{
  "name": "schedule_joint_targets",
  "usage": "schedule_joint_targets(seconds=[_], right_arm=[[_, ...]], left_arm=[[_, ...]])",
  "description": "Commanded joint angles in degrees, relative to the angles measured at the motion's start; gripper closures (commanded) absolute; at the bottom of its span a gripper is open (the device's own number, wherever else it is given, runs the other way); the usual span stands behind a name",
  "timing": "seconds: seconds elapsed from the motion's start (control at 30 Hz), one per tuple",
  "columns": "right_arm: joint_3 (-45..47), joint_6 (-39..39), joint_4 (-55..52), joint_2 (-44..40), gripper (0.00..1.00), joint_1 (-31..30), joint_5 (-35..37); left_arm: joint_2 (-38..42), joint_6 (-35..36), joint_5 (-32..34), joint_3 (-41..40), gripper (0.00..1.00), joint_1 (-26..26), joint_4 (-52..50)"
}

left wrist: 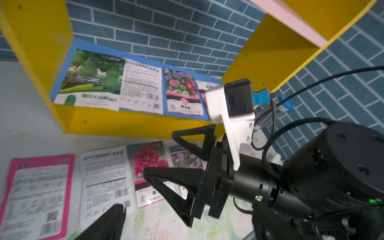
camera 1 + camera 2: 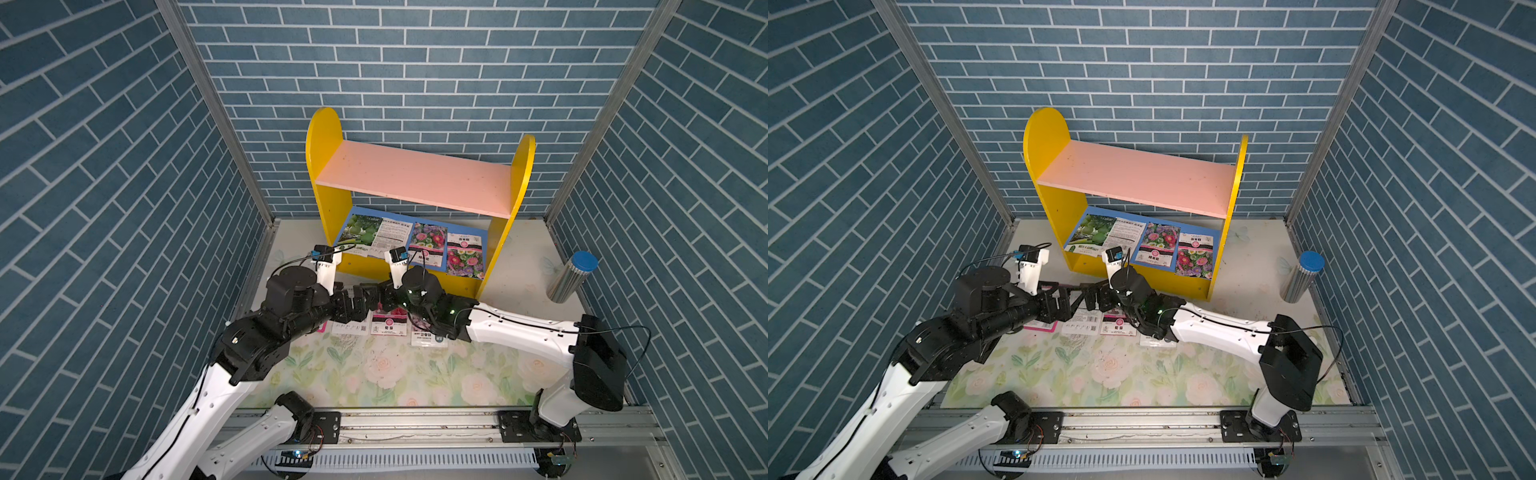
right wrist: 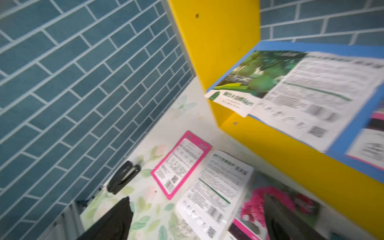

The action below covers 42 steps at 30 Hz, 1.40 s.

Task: Take the seed bag off the shelf
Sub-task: Place the seed packet at the center of the board, then pick up the seed packet from the shelf.

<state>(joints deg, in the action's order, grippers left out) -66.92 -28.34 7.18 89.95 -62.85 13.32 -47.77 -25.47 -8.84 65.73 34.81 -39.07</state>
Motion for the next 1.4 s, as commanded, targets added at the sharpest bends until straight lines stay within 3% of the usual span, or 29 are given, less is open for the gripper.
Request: schedule_joint_targets(seconds=[0.0, 0.3, 0.67, 0.93, 1.37], right_arm=[[1.39, 5.44, -10.13, -3.86, 0.00, 1.47, 11.16], [5.48, 2.71, -17.68, -8.83, 0.00, 12.56, 15.16], [6.65, 1.72, -17.30, -4.78, 0.14, 23.14, 13.88], [9.65, 0.21, -15.25, -2.41, 0.20, 25.07, 12.47], [13.93, -3.10, -13.28, -8.14, 0.22, 23.05, 8.92]], left_arm=[[-1.09, -0.09, -6.83, -2.75, 0.00, 0.17, 11.01], [-1.27, -2.63, -14.07, -8.81, 0.00, 0.22, 21.93], [-0.81, -3.53, -14.57, -11.37, 0.00, 0.24, 22.05], [-0.04, -3.57, -14.14, -12.25, 0.00, 0.20, 21.14], [-1.62, -4.24, -14.88, -13.17, 0.00, 0.17, 23.68]])
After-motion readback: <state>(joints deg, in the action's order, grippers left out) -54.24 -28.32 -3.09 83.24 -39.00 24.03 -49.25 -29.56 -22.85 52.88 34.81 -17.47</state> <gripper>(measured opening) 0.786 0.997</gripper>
